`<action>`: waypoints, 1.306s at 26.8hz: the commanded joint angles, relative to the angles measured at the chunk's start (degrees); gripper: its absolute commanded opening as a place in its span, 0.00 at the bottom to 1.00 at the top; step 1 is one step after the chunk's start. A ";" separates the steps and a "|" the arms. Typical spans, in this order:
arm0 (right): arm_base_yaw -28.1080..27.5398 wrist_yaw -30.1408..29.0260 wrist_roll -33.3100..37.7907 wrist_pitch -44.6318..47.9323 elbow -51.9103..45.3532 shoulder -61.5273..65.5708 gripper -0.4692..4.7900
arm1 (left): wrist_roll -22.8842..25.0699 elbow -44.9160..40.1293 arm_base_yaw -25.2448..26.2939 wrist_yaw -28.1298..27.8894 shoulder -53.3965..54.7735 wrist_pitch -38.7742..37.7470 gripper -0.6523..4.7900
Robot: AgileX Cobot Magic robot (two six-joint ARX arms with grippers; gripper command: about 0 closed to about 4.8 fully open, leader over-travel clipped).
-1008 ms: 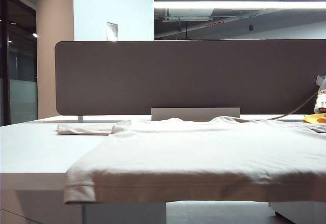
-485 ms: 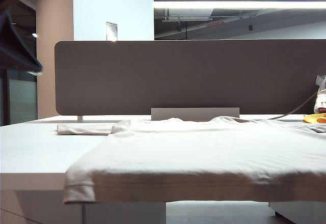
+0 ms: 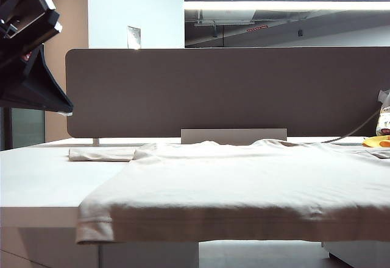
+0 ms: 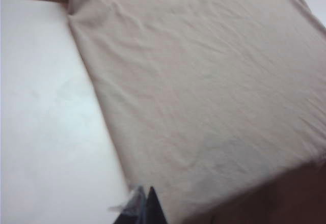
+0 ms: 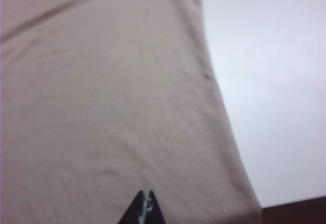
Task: Fold the bottom side of the T-shirt horizontally towards the center, about one-third of the way, then fold the sleeve back towards the center, creating a straight line along the edge of the T-shirt, and finally fold the bottom of the T-shirt up towards the top, creating a neat rectangle.
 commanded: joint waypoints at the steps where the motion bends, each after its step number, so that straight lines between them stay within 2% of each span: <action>1: -8.28 -10.05 0.87 2.95 0.35 3.65 0.18 | 0.22 0.33 0.02 0.48 0.68 1.05 0.13; 4: -12.52 -11.08 2.69 2.86 0.33 5.92 0.28 | 0.09 0.33 0.04 0.50 1.84 0.92 0.22; 6: -12.61 -10.86 2.14 3.23 0.33 7.17 0.32 | 0.04 0.31 0.02 1.05 2.64 0.83 0.23; 11: -11.58 -11.10 1.88 2.89 0.33 10.49 0.33 | -1.27 0.31 -0.37 3.08 5.38 1.38 0.24; 14: -12.15 -11.43 1.88 1.97 0.33 12.90 0.44 | -1.27 0.31 -0.72 3.74 6.80 1.77 0.27; 22: -12.79 -13.70 0.94 0.39 -0.02 15.23 0.45 | -1.33 0.28 -1.22 4.57 8.94 3.13 0.27; 23: -12.79 -13.68 0.96 0.22 -0.15 15.26 0.45 | -1.33 0.28 -1.25 4.50 8.92 3.10 0.29; 25: -12.76 -13.68 1.01 -0.33 -0.50 15.26 0.45 | -1.36 0.28 -1.25 4.52 8.92 3.08 0.44; 27: -12.79 -13.66 0.98 -0.96 -0.98 15.32 0.45 | -2.43 0.28 -1.33 4.57 8.94 2.80 0.52; 29: -12.79 -13.33 0.96 -1.42 -2.03 15.34 0.45 | -3.06 0.28 -1.64 4.59 9.03 2.69 0.57; 32: -12.79 -12.66 0.96 -1.84 -3.96 15.34 0.46 | -3.13 0.26 -2.23 4.68 9.57 2.12 0.57; 35: -12.81 -12.15 0.96 -2.29 -5.55 15.34 0.52 | -3.52 0.20 -2.89 5.03 9.64 0.44 0.57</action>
